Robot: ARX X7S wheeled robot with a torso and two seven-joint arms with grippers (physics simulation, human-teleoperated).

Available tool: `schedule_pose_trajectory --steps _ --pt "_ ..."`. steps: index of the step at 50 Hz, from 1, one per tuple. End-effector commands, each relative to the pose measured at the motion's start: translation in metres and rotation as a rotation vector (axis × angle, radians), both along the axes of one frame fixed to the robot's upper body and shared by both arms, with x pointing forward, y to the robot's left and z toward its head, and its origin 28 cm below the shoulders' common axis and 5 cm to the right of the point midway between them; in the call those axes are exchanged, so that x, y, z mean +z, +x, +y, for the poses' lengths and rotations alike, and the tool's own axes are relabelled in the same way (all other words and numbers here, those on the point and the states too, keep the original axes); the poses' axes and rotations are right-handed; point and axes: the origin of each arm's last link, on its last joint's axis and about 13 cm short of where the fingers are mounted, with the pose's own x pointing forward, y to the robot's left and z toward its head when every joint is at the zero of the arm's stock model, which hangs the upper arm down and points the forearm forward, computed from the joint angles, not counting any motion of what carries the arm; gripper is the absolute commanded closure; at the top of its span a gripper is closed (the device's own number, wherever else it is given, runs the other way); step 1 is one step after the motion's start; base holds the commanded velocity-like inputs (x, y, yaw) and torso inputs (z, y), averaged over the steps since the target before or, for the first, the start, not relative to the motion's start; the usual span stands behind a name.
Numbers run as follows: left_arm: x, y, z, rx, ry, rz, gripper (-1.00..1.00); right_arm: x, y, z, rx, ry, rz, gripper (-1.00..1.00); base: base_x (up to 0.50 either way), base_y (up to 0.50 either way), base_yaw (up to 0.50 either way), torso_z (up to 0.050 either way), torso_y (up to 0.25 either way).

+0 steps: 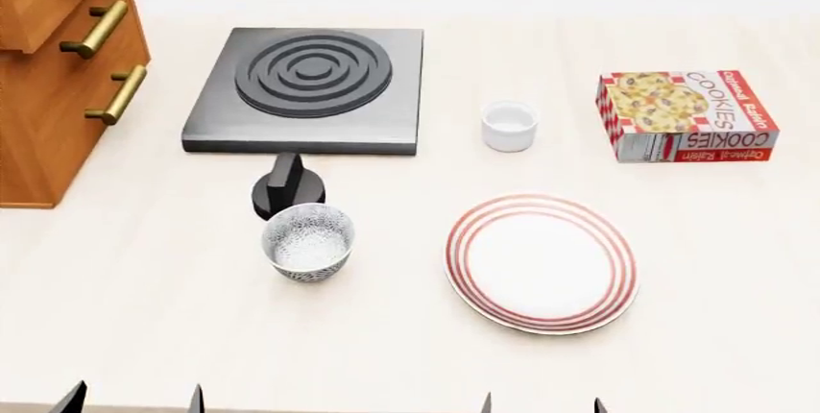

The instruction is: Pick the akita bowl on the wooden cabinet and place it on the plate.

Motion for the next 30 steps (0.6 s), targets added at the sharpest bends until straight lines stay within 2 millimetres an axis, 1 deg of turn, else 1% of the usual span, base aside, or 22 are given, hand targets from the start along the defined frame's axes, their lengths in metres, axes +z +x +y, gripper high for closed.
schedule_pose_trajectory --steps 1,8,12,24,30 --pt "-0.0001 -0.0005 -0.0005 0.001 0.004 0.000 -1.00 0.0001 0.0000 -0.0002 -0.001 0.001 0.000 -1.00 0.00 0.00 0.00 0.050 0.008" --pt "-0.0002 -0.0010 -0.0006 0.002 0.002 0.002 -1.00 0.0004 0.0000 -0.0004 -0.005 0.003 -0.002 -1.00 0.00 0.00 0.00 0.050 0.009" --pt "-0.0016 0.0009 -0.0005 0.015 0.003 0.034 -1.00 0.0009 -0.0002 -0.0010 -0.012 0.022 -0.005 -1.00 0.00 0.00 0.00 0.048 0.007" --pt "-0.0020 0.0014 -0.0008 0.024 0.012 0.040 -1.00 0.0001 0.0001 0.0000 -0.009 -0.002 0.006 -1.00 0.00 0.01 0.00 0.002 0.000" --pt "-0.0021 0.0011 -0.0008 0.024 0.012 0.040 -1.00 0.0000 -0.0001 0.0001 -0.010 -0.008 0.007 -1.00 0.00 0.45 0.00 0.000 0.000"
